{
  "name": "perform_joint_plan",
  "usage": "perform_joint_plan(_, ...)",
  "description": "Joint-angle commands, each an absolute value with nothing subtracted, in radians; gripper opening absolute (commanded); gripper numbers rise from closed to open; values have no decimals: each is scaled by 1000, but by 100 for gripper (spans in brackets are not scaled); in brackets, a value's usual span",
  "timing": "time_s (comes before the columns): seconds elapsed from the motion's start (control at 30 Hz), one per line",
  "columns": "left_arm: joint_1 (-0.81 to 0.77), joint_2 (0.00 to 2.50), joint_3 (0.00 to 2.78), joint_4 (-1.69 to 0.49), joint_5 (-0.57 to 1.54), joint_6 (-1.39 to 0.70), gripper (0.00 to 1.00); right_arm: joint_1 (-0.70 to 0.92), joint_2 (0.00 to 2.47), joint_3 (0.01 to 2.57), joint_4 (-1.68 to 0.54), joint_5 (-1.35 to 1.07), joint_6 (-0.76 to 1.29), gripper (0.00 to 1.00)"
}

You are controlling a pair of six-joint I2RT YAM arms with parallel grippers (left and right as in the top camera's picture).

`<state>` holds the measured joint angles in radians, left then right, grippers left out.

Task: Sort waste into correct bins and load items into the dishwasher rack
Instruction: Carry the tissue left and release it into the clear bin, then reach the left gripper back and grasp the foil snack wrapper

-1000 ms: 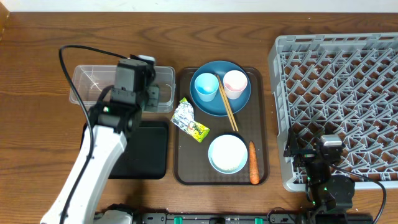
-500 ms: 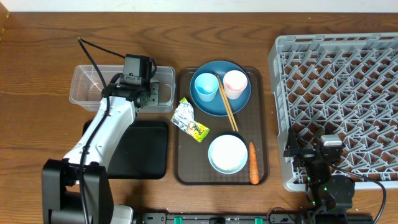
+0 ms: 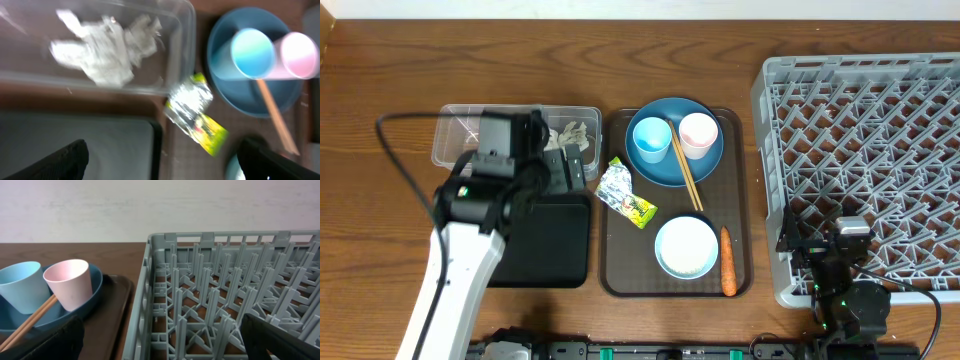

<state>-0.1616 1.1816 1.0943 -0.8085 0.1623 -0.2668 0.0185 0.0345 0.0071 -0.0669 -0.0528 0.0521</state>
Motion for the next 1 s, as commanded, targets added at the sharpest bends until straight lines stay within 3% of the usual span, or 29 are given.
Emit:
perform_joint_plan(0.0, -208, 1161, 1090, -841, 228, -377, 97, 17, 35, 6, -71, -53, 47, 99)
perform_joint_plan(0.4, -444, 1239, 915, -659, 61, -550, 96, 17, 35, 6, -71, -53, 47, 99)
perform_joint_plan(0.63, -542, 1338, 871, -511, 36, -587, 82, 17, 35, 6, -71, -53, 47, 99)
perform_joint_plan(0.97, -619, 1521, 871, -418, -72, -632, 80, 17, 35, 6, -71, -53, 47, 99)
